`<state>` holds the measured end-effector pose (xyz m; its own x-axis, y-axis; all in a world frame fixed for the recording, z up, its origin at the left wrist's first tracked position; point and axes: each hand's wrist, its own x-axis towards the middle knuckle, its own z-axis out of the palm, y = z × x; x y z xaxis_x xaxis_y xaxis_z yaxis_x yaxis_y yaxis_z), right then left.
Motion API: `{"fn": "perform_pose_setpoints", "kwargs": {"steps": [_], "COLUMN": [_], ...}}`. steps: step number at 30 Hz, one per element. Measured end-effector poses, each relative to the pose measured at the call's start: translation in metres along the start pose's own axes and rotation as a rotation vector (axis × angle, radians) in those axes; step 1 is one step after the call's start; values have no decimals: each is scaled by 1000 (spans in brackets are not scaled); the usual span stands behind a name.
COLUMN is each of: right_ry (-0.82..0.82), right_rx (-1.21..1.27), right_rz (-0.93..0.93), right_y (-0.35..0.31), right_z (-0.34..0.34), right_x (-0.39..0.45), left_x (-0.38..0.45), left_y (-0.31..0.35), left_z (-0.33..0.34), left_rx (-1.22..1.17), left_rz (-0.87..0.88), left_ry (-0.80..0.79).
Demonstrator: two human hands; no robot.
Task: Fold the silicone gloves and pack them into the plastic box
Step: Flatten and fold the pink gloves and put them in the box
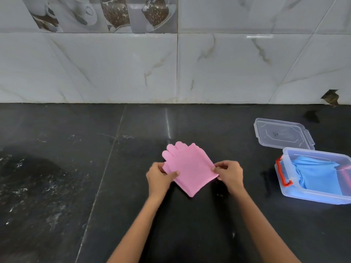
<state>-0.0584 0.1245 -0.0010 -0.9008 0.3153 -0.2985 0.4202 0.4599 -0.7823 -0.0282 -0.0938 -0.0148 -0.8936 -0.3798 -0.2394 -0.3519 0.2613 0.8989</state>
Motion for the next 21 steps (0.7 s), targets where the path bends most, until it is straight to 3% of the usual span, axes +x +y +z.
{"fn": "perform_pose_setpoints", "kwargs": {"steps": [6,11,17,21], "right_ry": [-69,70,65,71], "right_rx": [-86,-83,4,60], "right_rz": [-83,-104,37,53], "right_y": [-25,-15,12,5], "right_z": [-7,-4,-4,5], "right_x": [50,29,-24,-35], "left_x": [-25,-5,54,71], "left_y": [2,6,27,38], "left_z": [16,-3,-23,-20], "left_rx": [13,128,365,388], "left_rz": [-27,29,39,58], "left_ry": [-59,-17,-192,-309]}}
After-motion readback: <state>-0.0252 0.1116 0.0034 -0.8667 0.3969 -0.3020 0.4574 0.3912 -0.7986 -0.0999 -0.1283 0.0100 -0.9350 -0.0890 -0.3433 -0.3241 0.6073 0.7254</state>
